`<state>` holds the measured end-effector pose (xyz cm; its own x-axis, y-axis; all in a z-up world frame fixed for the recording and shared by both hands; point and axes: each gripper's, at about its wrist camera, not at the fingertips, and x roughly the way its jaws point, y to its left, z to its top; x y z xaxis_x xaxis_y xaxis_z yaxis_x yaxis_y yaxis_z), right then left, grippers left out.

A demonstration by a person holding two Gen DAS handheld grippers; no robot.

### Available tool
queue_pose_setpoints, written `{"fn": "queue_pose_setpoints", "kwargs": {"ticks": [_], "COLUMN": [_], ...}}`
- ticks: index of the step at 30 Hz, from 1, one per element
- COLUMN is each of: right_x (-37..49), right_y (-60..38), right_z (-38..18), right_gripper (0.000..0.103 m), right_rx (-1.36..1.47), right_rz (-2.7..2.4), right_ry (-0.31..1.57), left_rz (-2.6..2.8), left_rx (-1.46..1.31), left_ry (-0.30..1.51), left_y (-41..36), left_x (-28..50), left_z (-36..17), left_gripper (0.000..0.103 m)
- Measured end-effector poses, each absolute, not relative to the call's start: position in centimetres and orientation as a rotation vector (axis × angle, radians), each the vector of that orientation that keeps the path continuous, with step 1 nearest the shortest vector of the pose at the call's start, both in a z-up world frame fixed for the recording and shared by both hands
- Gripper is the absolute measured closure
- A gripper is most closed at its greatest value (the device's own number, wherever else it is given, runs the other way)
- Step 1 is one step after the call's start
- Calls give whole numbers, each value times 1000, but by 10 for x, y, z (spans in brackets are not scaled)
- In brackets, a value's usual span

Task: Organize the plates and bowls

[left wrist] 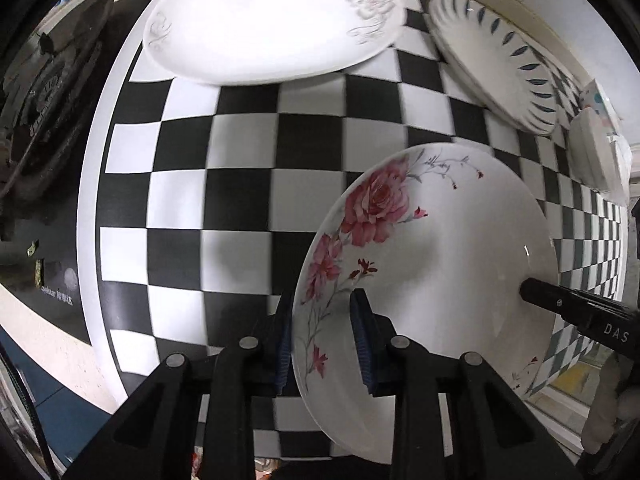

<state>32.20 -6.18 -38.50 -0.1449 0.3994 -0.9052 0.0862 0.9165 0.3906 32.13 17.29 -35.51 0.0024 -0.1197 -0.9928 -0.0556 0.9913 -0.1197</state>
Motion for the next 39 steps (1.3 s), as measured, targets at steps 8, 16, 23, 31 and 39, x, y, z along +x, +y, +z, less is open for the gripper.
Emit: {"fn": "queue_pose_setpoints", "kwargs": {"ticks": [8,16,23,31,39], "right_x": [322,325,320,317,320], "right_y": [-120,-183,-217,-235,-241], "right_z": [-354,-336,-351,-377,-388], "right_gripper": [87,87,87,87,87], "right_rx": [399,428,433,437,414], "right_rz": [281,255,234,221,240], "right_ry": [1659,1612,1622,1656,1675], "left_rz": [-85,-129,-121,-93,-62], "left_rx": [-125,-92,-53,-31,-44], "left_ry": [1520,1512,1551,1592,1590], "left_y": [121,76,36,19,23], "left_x": [322,330,336,338,334], "left_z": [-320,-316,-345,-370,-374], "left_gripper": [78,78,78,78,78]}}
